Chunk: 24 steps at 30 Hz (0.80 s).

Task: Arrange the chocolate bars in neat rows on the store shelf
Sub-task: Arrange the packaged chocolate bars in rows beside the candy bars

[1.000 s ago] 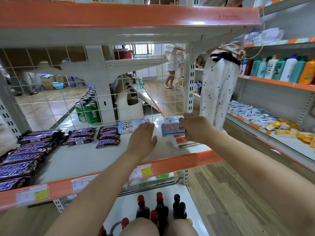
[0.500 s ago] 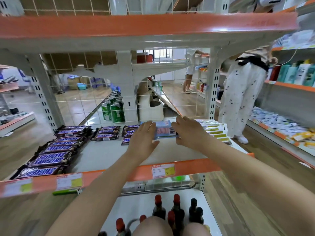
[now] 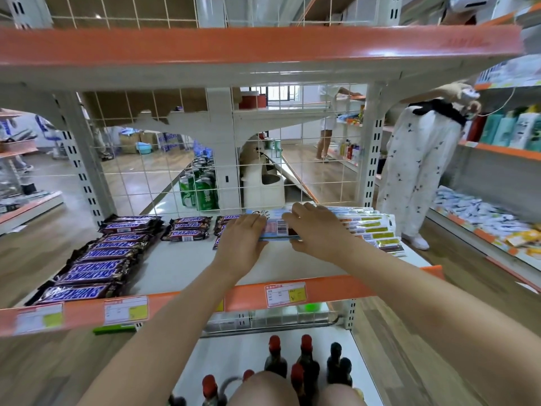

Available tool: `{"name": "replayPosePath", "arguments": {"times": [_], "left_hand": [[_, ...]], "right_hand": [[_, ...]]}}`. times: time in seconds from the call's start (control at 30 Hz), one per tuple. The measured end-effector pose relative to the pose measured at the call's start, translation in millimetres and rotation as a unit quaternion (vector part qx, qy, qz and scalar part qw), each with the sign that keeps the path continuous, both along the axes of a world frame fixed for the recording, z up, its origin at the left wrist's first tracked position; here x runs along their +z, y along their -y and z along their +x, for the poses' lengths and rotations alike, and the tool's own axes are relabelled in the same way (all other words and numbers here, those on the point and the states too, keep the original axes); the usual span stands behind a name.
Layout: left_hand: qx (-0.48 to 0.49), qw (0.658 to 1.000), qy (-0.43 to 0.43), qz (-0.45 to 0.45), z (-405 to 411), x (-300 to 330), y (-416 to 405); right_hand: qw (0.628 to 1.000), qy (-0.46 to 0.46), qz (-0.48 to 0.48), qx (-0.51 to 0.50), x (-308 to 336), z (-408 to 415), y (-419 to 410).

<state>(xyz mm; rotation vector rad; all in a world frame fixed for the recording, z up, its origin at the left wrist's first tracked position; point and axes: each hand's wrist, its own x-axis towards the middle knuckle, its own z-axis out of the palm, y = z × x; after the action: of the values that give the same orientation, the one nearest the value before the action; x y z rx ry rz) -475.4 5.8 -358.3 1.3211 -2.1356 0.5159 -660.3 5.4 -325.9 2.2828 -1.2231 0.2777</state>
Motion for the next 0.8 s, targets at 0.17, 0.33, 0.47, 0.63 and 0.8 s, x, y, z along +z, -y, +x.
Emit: {"name": "replayPosePath", "arguments": {"times": [0.17, 0.33, 0.47, 0.63, 0.8], "left_hand": [[0.004, 0.999, -0.034, 0.002, 6, -3, 6], [-0.011, 0.999, -0.031, -0.007, 4, -6, 4], [-0.012, 0.999, -0.025, -0.016, 2, -7, 4], [-0.019, 0.999, -0.025, -0.032, 6, -10, 6], [-0.020, 0.997, -0.014, -0.069, 10, -11, 6]], "right_hand": [[1.000, -0.009, 0.007, -0.018, 5, -21, 0], [0.998, 0.006, -0.067, 0.004, -2, -30, 7], [0.999, 0.022, -0.025, -0.010, 0, -30, 3], [0.919, 0.310, 0.240, -0.040, 5, -32, 5], [0.863, 0.403, 0.298, -0.064, 2, -31, 15]]}}
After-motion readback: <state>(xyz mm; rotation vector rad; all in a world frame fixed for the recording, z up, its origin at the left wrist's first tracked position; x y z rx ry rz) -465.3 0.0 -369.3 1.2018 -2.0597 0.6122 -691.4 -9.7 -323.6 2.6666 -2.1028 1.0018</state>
